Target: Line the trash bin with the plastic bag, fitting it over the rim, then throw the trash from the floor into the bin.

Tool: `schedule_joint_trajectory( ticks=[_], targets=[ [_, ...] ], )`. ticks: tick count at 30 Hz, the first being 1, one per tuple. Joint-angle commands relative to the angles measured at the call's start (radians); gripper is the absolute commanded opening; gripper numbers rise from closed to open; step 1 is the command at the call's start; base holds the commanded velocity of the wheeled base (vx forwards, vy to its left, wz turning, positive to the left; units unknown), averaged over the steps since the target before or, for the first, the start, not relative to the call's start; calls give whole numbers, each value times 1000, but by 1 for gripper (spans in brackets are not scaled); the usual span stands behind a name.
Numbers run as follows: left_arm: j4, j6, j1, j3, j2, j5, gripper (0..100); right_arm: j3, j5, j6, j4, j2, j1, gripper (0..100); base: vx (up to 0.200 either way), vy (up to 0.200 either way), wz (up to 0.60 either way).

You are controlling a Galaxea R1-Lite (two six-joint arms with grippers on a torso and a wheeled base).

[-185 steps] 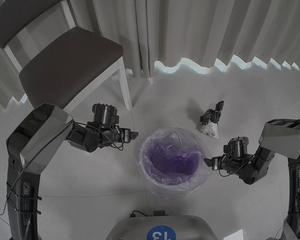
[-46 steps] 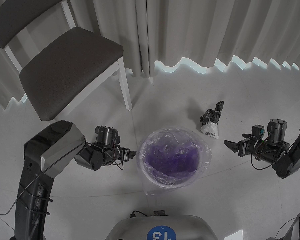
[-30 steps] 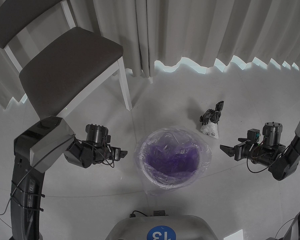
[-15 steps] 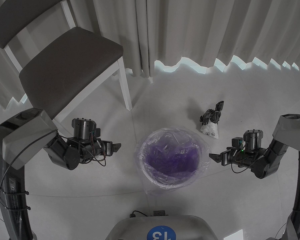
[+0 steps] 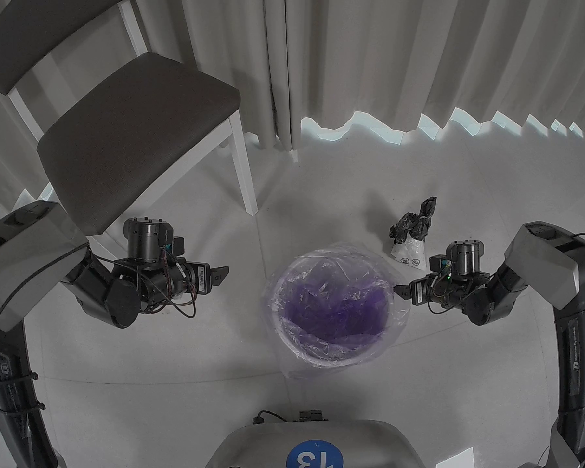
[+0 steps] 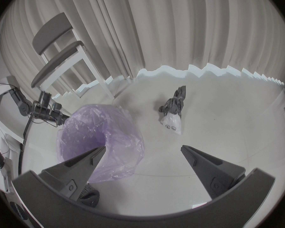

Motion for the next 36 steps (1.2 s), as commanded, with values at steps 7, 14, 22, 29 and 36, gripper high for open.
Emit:
schedule_joint_trajectory(
  ticks=[7, 14, 22, 29, 36],
  targets=[
    [-14, -24, -5, 16, -33, 4, 100, -385, -39, 73, 163, 199, 44, 100, 0, 0, 0],
    [-14, -26, -5, 26, -50, 4, 100, -376, -42, 71, 186, 210, 76, 100, 0, 0, 0],
    [-14, -26, -5, 32, -66, 4, 100, -311, -37, 76, 169, 164, 64, 100, 0, 0, 0],
    [-14, -26, -9, 30, -67, 4, 100, -199, -14, 122, 140, 20, -14, 100, 0, 0, 0],
    [-14, -27, -33, 33, -66, 6, 100, -26, 122, 258, 137, -169, -51, 100, 0, 0, 0]
  ],
)
